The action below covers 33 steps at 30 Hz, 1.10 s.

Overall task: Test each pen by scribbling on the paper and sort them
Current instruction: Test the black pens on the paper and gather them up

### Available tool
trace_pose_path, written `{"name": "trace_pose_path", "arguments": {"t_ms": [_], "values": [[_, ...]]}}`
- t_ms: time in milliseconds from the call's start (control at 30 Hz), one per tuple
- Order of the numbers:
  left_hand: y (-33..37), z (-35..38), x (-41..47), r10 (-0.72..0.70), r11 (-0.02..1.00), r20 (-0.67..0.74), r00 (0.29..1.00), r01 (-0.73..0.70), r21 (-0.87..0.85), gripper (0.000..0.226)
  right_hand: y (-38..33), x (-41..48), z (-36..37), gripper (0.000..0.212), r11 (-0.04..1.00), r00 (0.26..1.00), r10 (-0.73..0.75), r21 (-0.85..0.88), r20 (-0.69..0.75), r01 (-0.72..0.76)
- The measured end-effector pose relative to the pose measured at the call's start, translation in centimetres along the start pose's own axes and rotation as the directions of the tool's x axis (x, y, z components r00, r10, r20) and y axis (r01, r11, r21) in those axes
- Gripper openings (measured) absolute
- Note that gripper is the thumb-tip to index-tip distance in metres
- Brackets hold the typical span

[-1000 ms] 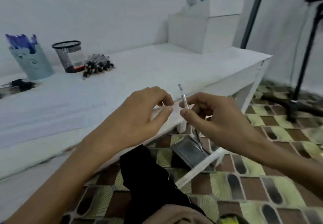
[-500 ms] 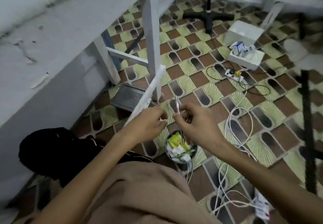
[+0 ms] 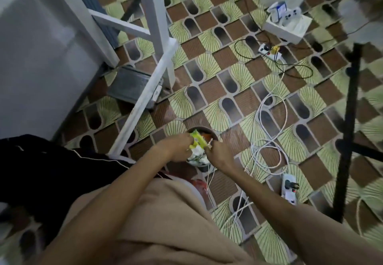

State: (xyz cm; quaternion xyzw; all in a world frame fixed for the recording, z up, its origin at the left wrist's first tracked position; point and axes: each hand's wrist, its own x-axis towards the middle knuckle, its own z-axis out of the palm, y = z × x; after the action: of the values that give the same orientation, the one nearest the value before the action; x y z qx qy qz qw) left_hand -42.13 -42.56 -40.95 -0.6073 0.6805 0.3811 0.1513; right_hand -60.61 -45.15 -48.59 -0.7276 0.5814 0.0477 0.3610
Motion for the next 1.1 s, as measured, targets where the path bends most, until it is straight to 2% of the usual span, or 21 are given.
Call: {"name": "trace_pose_path", "arguments": {"t_ms": [67,167,267,333,433,533,667,767,867,967,1067,1100], "values": [[-0.8,-0.9,-1.2,0.006,0.998,-0.02,1.0,-0.007,-0.059,0.038,-0.1,0.2,-0.8,0.032,1.0,1.0,-0.01,-0.018,-0.005,0.01],[-1.4,-2.7,-3.5,0.011,0.993,-0.097,0.995,-0.022,-0.116,0.037,-2.6,-0.7,-3.7,0.03,0.993,0.993,-0.109,-0.049,-0.045,0.107],[-1.2,-4.9,-7.8,0.031,0.993,-0.199,0.979,-0.053,-0.103,0.038,-7.5,-3.1,-7.4,0.024,0.966,0.965,-0.253,-0.067,-0.067,0.248],[-1.1,-6.7,-11.6,0.055,0.996,-0.298,0.953,-0.075,-0.055,0.037,-11.3,-5.0,-10.0,0.024,0.916,0.912,-0.4,-0.062,-0.09,0.396],[-2.2,-9.7,-19.6,0.049,0.998,-0.517,0.855,-0.065,-0.014,0.033,-18.7,-8.3,-13.4,0.02,0.778,0.766,-0.629,-0.091,-0.135,0.622],[-3.8,-12.4,-28.4,0.014,1.0,-0.718,0.696,-0.018,0.002,0.04,-26.2,-11.3,-16.5,0.02,0.603,0.584,-0.797,-0.177,-0.154,0.778],[-4.5,-15.5,-39.9,-0.037,0.986,-0.872,0.488,0.162,0.049,0.043,-35.7,-14.5,-19.8,0.019,0.353,0.316,-0.929,-0.205,-0.194,0.913],[-4.7,-16.8,-47.4,-0.098,0.961,-0.924,0.37,0.276,0.008,0.047,-42.9,-16.8,-21.4,0.015,0.162,0.122,-0.972,-0.192,-0.201,0.968],[-6.2,-16.4,-53.6,-0.188,0.92,-0.945,0.269,0.384,-0.074,0.046,-49.6,-18.6,-20.9,0.013,0.015,-0.009,-0.99,-0.166,-0.14,0.986],[-8.7,-14.6,-59.2,-0.331,0.861,-0.921,0.204,0.466,-0.206,0.044,-56.3,-20.6,-18.0,0.01,-0.141,-0.146,-0.989,-0.122,-0.033,0.983],[-11.8,-11.6,-63.8,-0.481,0.801,-0.86,0.168,0.483,-0.353,0.04,-62.0,-22.2,-14.1,0.01,-0.282,-0.278,-0.959,-0.086,0.063,0.955],[-13.0,-10.4,-65.5,-0.531,0.774,-0.837,0.13,0.477,-0.417,0.039,-64.5,-22.9,-12.5,0.01,-0.334,-0.326,-0.94,-0.073,0.1,0.94]]}}
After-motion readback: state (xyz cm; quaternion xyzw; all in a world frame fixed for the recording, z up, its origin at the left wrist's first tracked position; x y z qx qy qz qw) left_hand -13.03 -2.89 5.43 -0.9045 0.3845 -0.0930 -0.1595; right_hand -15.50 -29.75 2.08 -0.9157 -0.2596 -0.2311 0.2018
